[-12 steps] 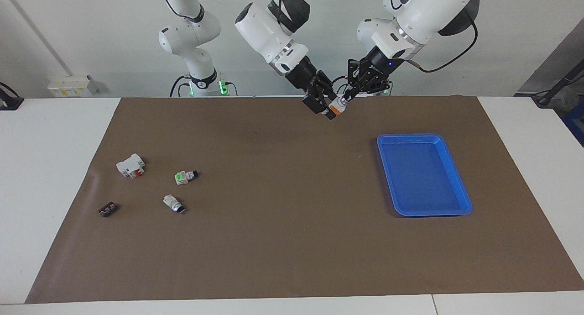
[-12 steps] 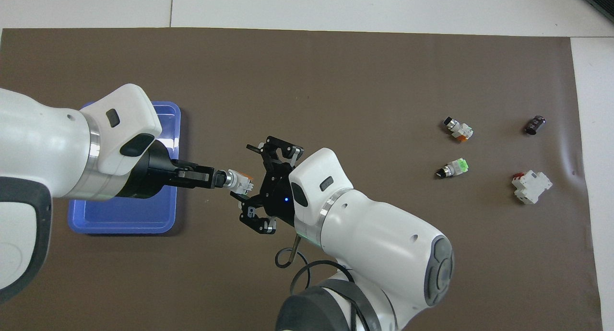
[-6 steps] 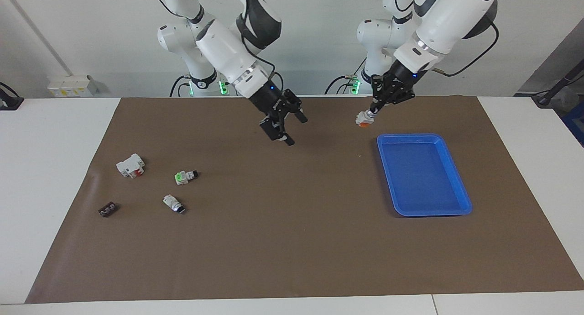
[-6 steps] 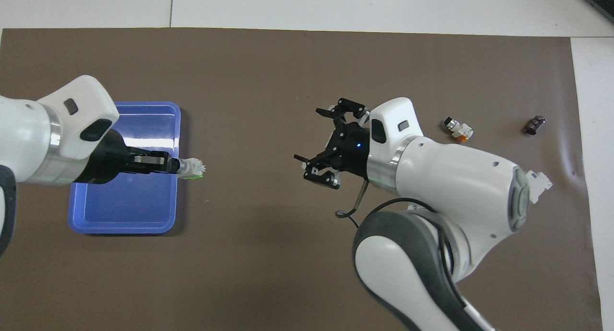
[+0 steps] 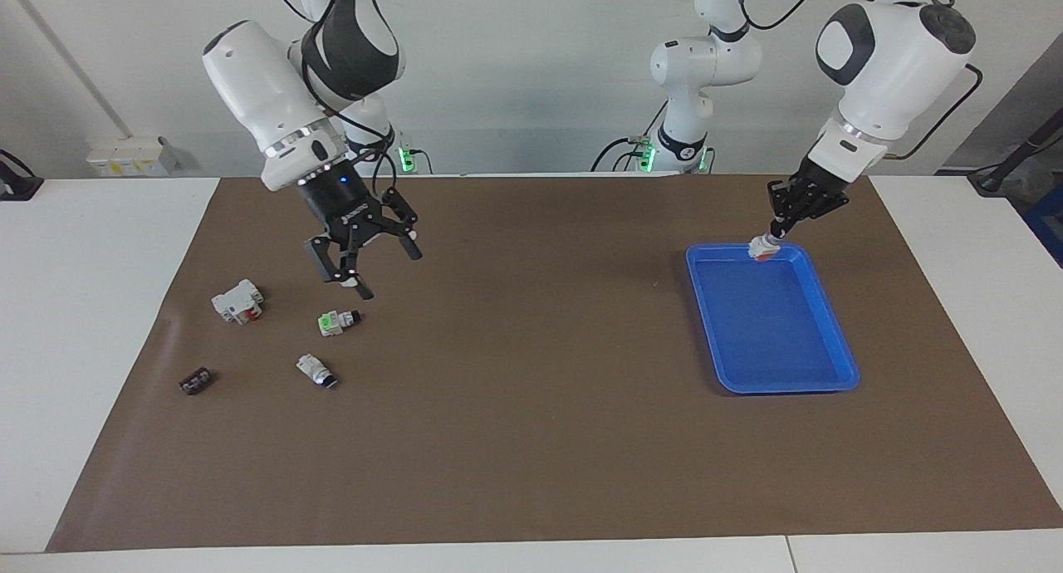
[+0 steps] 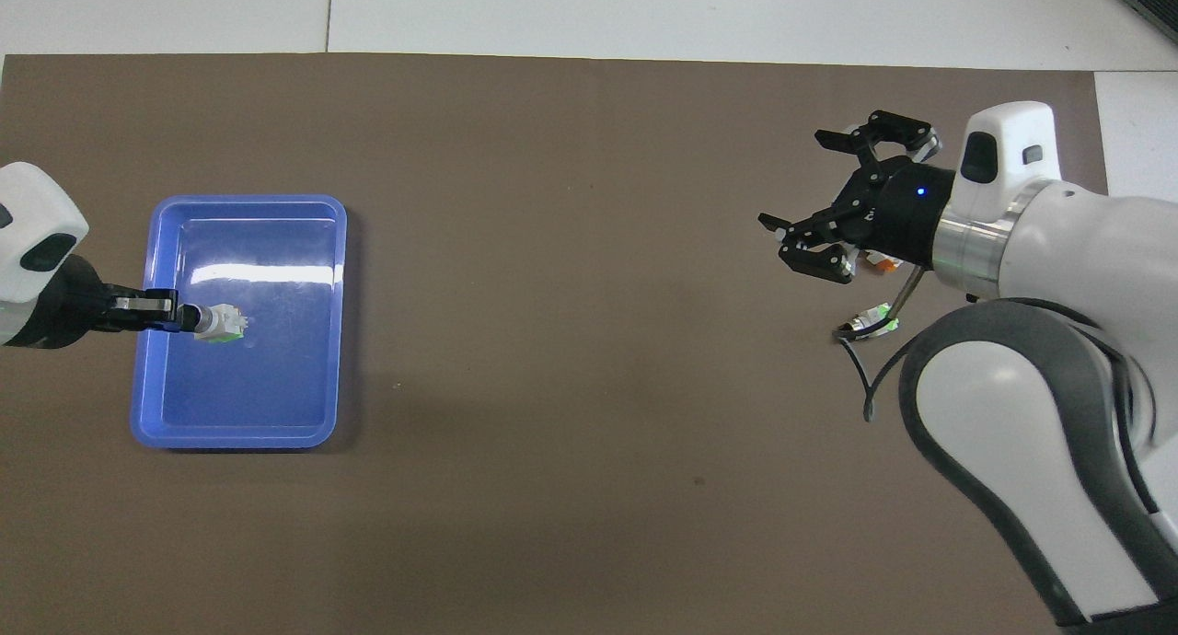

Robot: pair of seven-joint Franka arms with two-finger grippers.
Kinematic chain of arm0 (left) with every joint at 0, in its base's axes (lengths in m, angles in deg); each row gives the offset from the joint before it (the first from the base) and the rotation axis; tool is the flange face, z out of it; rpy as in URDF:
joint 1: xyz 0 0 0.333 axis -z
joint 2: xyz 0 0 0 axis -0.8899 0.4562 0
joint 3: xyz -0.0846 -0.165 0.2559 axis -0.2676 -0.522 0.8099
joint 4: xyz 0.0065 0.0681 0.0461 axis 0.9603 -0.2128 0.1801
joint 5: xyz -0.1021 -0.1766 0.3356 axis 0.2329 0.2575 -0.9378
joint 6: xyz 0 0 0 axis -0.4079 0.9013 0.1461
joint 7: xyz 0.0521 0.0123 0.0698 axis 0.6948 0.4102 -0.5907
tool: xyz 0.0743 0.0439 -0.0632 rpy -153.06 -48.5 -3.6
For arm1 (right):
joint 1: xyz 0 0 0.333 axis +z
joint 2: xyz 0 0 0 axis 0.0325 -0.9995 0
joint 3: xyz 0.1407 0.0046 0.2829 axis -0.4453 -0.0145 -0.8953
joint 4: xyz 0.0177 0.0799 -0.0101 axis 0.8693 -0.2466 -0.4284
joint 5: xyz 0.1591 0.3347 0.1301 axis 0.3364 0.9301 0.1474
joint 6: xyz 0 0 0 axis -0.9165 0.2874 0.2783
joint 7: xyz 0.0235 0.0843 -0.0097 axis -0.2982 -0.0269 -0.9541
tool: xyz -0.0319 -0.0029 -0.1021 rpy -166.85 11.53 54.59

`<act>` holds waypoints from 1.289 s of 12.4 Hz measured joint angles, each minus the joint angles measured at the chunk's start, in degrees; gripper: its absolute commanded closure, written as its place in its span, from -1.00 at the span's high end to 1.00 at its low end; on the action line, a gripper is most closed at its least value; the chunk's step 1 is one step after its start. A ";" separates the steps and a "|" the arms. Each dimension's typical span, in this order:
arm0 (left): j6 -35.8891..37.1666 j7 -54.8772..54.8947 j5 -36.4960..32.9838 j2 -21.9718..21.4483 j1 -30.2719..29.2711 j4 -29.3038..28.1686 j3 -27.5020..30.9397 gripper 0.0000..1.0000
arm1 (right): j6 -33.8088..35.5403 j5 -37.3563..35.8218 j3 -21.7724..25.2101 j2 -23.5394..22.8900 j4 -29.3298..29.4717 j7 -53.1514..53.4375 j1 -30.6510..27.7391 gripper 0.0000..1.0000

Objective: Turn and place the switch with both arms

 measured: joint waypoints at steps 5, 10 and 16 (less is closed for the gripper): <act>-12.09 6.73 -4.29 9.20 -4.12 -3.37 -0.02 -1.00 | 8.36 -31.97 0.02 -0.05 1.79 44.45 -3.21 1.00; -13.32 11.49 -4.33 9.61 -5.50 -4.71 -0.14 -0.24 | 26.61 -39.47 -0.13 -0.05 7.00 74.50 -5.61 1.00; 8.84 11.04 -4.51 12.92 -4.64 17.09 -0.85 -0.24 | 45.72 -39.22 0.18 -0.40 15.48 80.15 -8.70 1.00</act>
